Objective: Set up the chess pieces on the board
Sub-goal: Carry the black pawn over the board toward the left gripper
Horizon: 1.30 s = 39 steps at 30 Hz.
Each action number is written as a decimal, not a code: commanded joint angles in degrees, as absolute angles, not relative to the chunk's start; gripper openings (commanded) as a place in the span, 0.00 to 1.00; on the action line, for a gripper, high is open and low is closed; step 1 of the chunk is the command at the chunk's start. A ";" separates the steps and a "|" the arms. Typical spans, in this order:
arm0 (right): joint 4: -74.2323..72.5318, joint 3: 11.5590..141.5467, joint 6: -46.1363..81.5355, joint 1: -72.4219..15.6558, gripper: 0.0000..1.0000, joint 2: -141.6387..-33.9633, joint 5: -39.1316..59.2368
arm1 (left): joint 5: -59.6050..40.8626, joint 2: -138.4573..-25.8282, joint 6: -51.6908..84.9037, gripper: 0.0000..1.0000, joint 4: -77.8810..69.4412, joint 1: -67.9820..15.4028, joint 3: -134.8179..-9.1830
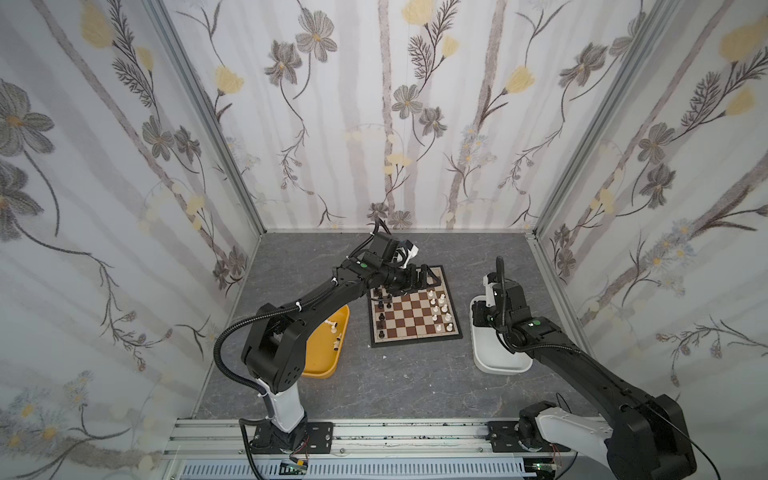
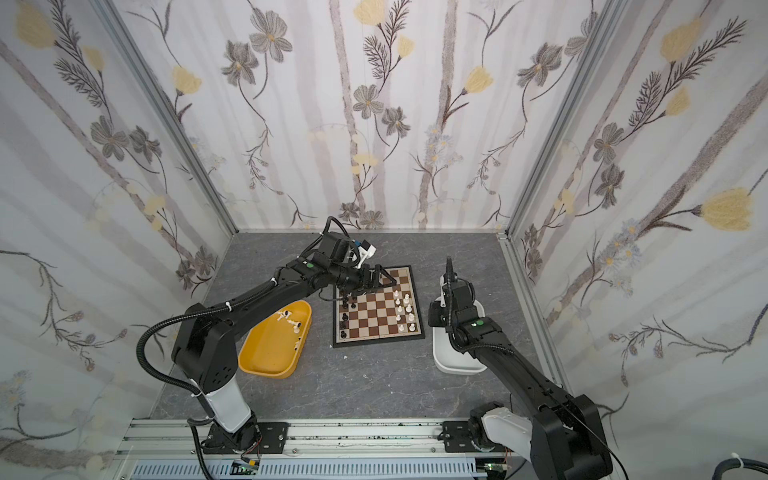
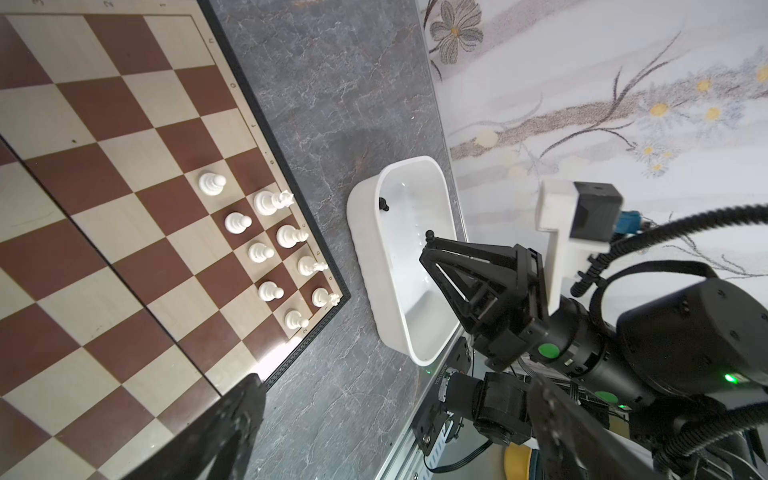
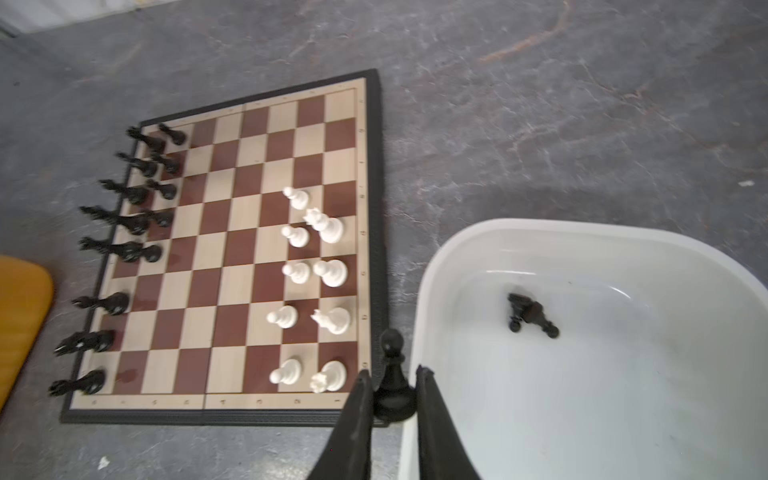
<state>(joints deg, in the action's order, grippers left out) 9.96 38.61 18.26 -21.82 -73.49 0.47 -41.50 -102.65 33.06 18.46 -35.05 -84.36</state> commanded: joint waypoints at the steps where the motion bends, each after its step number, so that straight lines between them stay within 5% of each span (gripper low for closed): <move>1: -1.19 37.53 12.97 -24.37 0.19 -73.12 9.79 | -44.93 -103.83 30.65 1.00 21.25 -35.08 -86.69; 11: -10.23 35.08 1.15 -34.92 0.17 -73.04 11.39 | -48.35 -108.33 25.91 0.84 29.06 -35.51 -91.31; 19: -11.21 35.03 0.17 -35.07 0.17 -73.41 10.88 | -50.44 -109.02 25.66 0.57 30.13 -36.03 -90.67; 39: -11.21 34.75 1.29 -34.90 0.17 -72.19 9.46 | -51.69 -109.58 27.65 0.20 29.62 -36.39 -90.40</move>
